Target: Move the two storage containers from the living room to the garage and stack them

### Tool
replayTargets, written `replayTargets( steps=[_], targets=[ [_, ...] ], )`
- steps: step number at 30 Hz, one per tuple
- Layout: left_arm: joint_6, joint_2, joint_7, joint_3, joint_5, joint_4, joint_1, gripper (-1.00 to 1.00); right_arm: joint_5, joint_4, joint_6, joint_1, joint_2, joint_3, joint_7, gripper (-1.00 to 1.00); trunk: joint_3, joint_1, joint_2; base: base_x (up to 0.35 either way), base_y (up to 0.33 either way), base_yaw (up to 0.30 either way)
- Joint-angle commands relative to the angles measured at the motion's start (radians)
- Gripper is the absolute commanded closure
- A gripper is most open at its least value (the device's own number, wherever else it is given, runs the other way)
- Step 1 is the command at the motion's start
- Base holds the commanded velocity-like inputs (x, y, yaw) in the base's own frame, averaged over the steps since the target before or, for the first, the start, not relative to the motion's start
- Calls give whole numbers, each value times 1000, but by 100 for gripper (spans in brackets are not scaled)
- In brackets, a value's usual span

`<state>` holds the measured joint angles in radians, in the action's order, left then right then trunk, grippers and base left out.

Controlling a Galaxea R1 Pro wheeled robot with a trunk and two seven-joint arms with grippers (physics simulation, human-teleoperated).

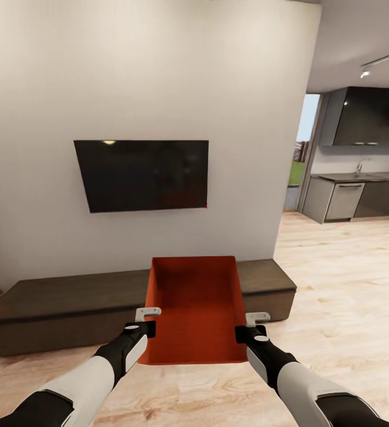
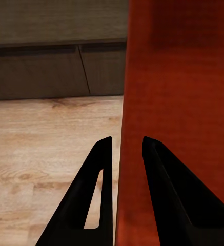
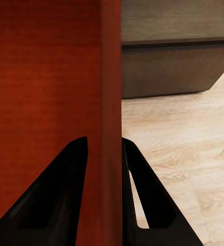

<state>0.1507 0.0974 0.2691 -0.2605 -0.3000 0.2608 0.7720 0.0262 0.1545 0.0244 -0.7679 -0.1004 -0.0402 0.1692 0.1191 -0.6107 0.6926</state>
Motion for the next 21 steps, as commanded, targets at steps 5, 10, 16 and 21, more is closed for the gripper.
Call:
replayTargets(
  steps=[5,10,16,21],
  targets=[
    [7,-4,18,9,27,6,1,100,-6,-4,2,-1,1,2,4,100,-6,0,1,0,0,0],
    [7,-4,18,9,27,6,1,100,-6,-4,2,-1,0,2,4,100,-14,0,1,0,0,0],
    [7,-4,18,9,27,6,1,100,-6,-4,2,-1,0,3,4,100,-23,0,1,0,0,0],
    [7,-4,18,9,27,6,1,100,-6,-4,2,-1,-1,2,4,100,-31,0,1,0,0,0]
  ],
)
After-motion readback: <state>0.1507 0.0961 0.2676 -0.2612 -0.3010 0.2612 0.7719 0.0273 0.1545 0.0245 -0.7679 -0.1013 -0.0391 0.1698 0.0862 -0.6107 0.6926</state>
